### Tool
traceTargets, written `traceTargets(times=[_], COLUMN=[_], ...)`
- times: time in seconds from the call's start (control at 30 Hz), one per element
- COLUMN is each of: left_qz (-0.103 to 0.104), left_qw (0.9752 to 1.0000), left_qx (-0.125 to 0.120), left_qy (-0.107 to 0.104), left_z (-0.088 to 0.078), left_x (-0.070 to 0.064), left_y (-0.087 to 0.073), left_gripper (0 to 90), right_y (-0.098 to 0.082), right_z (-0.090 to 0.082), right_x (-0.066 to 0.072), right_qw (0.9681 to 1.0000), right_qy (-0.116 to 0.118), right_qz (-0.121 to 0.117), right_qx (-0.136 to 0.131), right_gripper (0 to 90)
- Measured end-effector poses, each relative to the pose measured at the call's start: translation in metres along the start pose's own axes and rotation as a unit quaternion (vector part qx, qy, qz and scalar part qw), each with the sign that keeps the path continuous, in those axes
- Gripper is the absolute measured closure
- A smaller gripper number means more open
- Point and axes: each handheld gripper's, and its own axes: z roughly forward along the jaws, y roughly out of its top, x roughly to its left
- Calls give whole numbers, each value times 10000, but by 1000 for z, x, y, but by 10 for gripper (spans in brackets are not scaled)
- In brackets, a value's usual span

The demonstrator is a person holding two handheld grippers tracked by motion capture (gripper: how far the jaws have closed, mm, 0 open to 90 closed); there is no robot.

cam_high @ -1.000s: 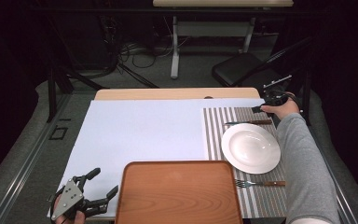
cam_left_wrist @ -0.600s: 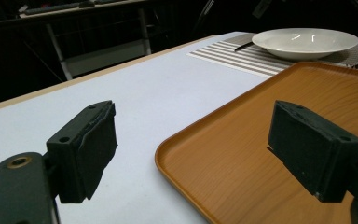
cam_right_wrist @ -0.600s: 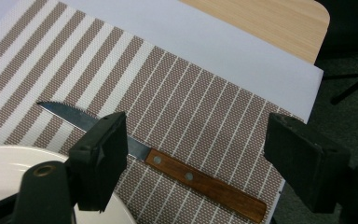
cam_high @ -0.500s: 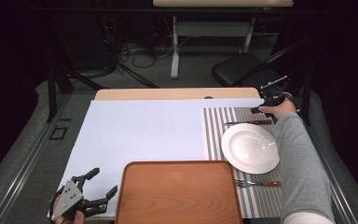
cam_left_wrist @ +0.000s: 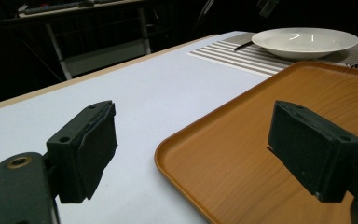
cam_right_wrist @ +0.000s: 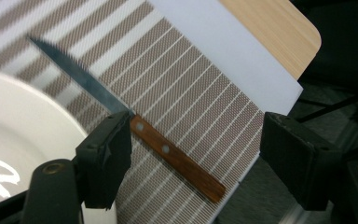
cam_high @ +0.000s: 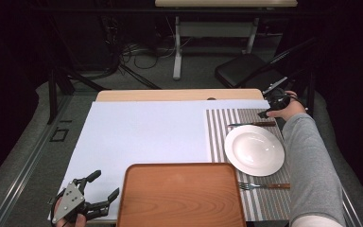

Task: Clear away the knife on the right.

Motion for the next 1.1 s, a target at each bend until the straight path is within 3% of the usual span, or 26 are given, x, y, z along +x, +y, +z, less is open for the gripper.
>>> traceTargets(times=[0.03, 0.13, 0.2, 0.23, 0.27, 0.3, 0.33, 0.37, 0.43, 0.5, 0.53, 0.63, 0.7, 0.73, 0.77, 0.8, 0.83, 0.9, 1.0, 1.1], left_qz=[0, 7, 13, 7, 7, 1, 5, 5, 16, 15, 15, 13, 11, 13, 8, 8, 6, 7, 17, 6], left_qw=[10000, 10000, 10000, 10000, 10000, 10000, 10000, 10000, 10000, 10000, 10000, 10000, 10000, 10000, 10000, 10000, 10000, 10000, 10000, 10000], left_qx=[0, 8, 5, 4, 3, 3, 8, 8, 16, 14, 14, 19, 19, 20, 25, 25, 33, 35, 31, 33], left_qy=[0, -4, -3, -3, -3, -1, -1, -1, -2, -2, -2, 1, 2, 1, 0, 0, 3, -1, 4, 4], left_z=[0, 0, 0, 0, 0, 0, 0, 0, 0, 0, 0, 0, 0, 0, 0, 0, 0, 0, 0, 0], left_x=[0, 0, 0, 0, 0, 0, 0, 0, 0, 0, 0, 0, 0, 0, 0, 0, 0, -1, 0, 0], left_y=[0, 0, 0, 0, 0, 0, 0, 0, 0, 0, 0, 0, 0, 0, 0, 0, 0, 0, 0, 0], left_gripper=[152, 152, 152, 152, 152, 152, 152, 152, 152, 152, 152, 152, 152, 152, 152, 152, 152, 152, 152, 152], right_y=[0, 3, 5, 7, 7, 8, 8, 9, 9, 9, 9, 11, 11, 11, 12, 12, 13, 13, 13, 13], right_z=[0, -3, -4, -6, -6, -5, -4, -3, -1, -1, 0, 0, 0, 0, 1, 1, 2, 2, 3, 4], right_x=[0, 5, 7, 10, 12, 12, 15, 16, 17, 19, 20, 21, 23, 23, 24, 24, 25, 25, 26, 26], right_qw=[10000, 9983, 9964, 9925, 9907, 9850, 9802, 9729, 9657, 9633, 9643, 9606, 9545, 9545, 9484, 9484, 9454, 9455, 9409, 9409], right_qy=[0, -50, -63, -130, -168, -240, -366, -504, -602, -611, -600, -611, -604, -604, -471, -471, -481, -466, -411, -349], right_qz=[0, -562, -831, -1184, -1305, -1641, -1830, -2113, -2352, -2462, -2435, -2586, -2789, -2789, -2977, -2977, -3039, -3040, -3164, -3167], right_qx=[0, 170, 143, 270, 356, 469, 654, 797, 920, 875, 847, 815, 868, 868, 989, 989, 1077, 1074, 1140, 1153], right_gripper=[248, 248, 250, 254, 254, 255, 255, 256, 261, 267, 267, 277, 304, 304, 322, 322, 322, 325, 351, 369])
